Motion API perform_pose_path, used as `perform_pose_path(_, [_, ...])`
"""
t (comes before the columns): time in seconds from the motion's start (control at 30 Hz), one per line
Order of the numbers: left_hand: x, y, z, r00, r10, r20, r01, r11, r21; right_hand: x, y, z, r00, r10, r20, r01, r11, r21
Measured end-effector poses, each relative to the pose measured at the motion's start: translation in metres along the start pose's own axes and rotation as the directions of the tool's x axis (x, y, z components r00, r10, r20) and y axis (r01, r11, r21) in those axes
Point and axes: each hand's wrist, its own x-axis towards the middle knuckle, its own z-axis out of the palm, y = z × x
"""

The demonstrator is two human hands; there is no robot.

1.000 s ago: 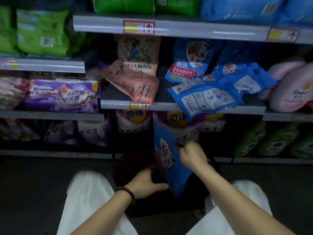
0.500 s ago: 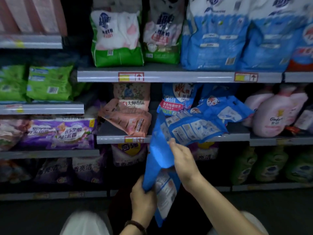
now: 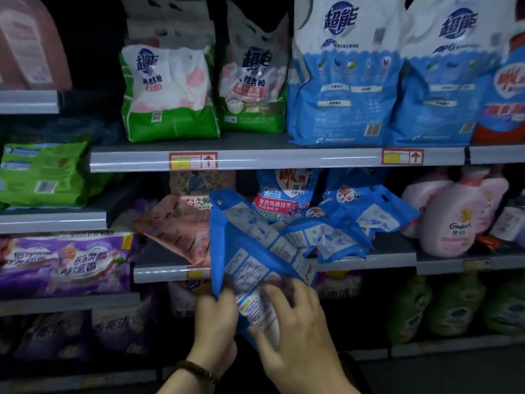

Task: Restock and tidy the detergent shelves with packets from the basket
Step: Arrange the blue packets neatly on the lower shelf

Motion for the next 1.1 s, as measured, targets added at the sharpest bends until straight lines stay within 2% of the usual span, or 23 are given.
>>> perform_pose_path(0.13, [0.0,0.025,0.001,0.999,-0.046,0.02,0.047,0.996,-0.073,0.011,-0.015,-0.015,0.993,-0.073,-0.095,0.063,0.993,-0.097])
perform_pose_path(0.33, [0.011,0.043,0.037,0.991,-0.098,0.094,0.119,0.958,-0.261,0.044,-0.003,-0.02,0.995,-0.077,-0.063,0.063,0.976,-0.207])
perform_pose_path(0.43, [0.038,0.039,0.069,0.987,-0.105,0.126,0.144,0.92,-0.365,0.078,0.017,-0.019,0.992,-0.075,-0.098,0.046,0.961,-0.274])
perform_pose_path(0.5, [0.067,0.038,0.089,0.97,-0.16,0.181,0.216,0.91,-0.353,0.109,0.034,-0.012,0.99,-0.087,-0.113,0.042,0.936,-0.351])
perform_pose_path(0.57, [0.099,0.035,0.109,0.915,-0.222,0.336,0.311,0.92,-0.238,0.14,0.054,0.0,0.998,-0.042,-0.044,0.021,0.914,-0.404])
perform_pose_path(0.63, [0.138,0.014,0.121,0.904,-0.27,0.331,0.311,0.947,-0.076,0.161,0.082,0.02,0.979,0.093,0.181,-0.014,0.918,-0.396])
perform_pose_path(0.7, [0.164,-0.009,0.121,0.915,-0.266,0.304,0.241,0.963,0.117,0.171,0.106,0.036,0.86,0.239,0.451,-0.061,0.926,-0.374])
perform_pose_path(0.73, [0.171,-0.018,0.117,0.918,-0.26,0.3,0.205,0.958,0.202,0.173,0.114,0.042,0.806,0.276,0.523,-0.07,0.922,-0.38])
perform_pose_path(0.87, [0.118,-0.013,0.082,0.885,-0.275,0.375,0.126,0.918,0.376,0.181,0.12,0.049,0.76,0.329,0.56,-0.123,0.92,-0.373])
perform_pose_path(0.97, [0.093,-0.03,0.056,0.843,-0.335,0.421,0.066,0.841,0.537,0.173,0.123,0.054,0.725,0.335,0.601,-0.136,0.926,-0.352])
perform_pose_path(1.03, [0.081,-0.04,0.039,0.81,-0.373,0.452,0.032,0.798,0.602,0.159,0.121,0.058,0.745,0.314,0.589,-0.122,0.932,-0.343])
perform_pose_path(1.1, [0.074,-0.055,0.021,0.781,-0.385,0.492,-0.03,0.764,0.645,0.14,0.111,0.064,0.823,0.272,0.498,-0.122,0.942,-0.314])
